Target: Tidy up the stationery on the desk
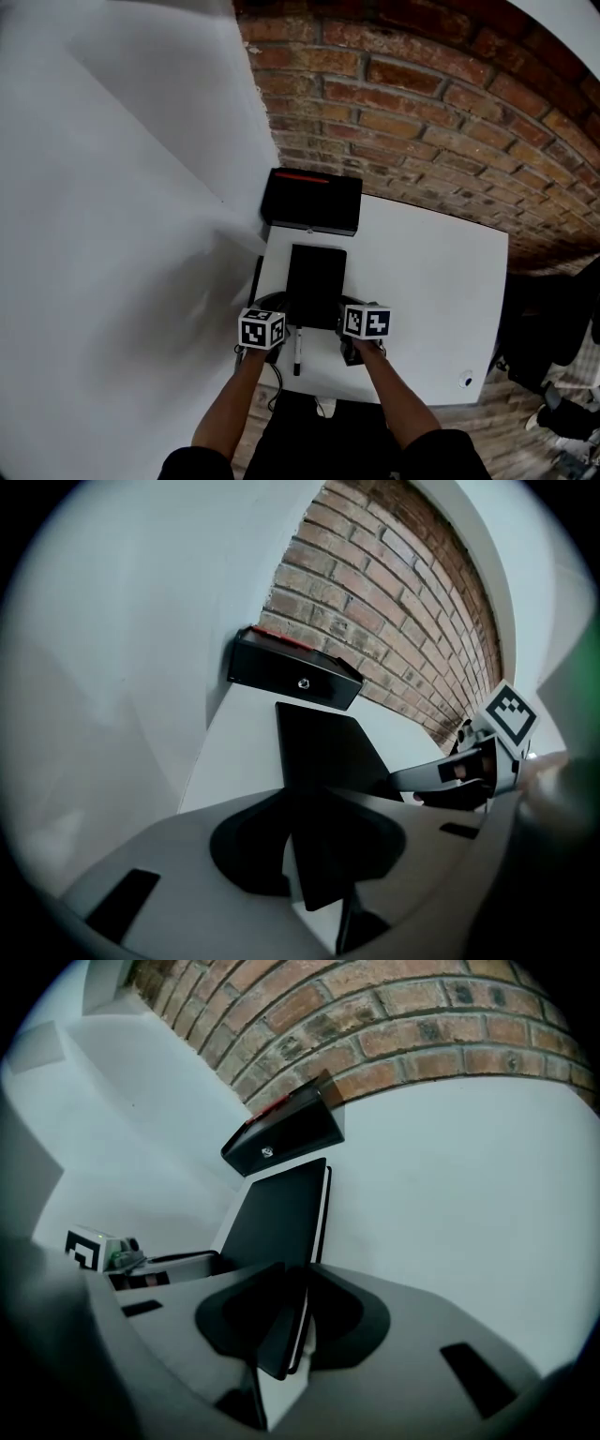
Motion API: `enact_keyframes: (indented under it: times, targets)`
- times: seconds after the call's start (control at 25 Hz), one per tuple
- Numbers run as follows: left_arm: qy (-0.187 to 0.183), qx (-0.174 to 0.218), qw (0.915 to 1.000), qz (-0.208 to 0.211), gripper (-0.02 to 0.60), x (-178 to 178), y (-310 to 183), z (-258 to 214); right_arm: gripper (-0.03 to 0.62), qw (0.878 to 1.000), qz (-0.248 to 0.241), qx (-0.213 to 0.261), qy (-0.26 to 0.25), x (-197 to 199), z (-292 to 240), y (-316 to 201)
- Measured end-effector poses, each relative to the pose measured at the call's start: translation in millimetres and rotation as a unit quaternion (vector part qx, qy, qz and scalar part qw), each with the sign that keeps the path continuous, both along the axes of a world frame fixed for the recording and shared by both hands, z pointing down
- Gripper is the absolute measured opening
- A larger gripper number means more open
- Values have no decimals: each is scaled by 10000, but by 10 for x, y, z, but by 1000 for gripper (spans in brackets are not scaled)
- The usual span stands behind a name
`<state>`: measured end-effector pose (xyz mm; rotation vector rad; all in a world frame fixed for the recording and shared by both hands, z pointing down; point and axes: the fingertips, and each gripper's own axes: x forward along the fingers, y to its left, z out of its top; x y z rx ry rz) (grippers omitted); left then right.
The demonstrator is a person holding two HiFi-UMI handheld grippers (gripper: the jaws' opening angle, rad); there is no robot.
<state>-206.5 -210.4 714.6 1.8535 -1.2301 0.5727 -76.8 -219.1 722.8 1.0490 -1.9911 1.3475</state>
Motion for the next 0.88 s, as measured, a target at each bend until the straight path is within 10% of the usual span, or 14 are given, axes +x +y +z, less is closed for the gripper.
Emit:
enact_keyframes:
  times: [0.88]
  targets:
    - [20,69,9997,237,94,-335,652,-2,94,9999,-149,50,-13,-330,26,749]
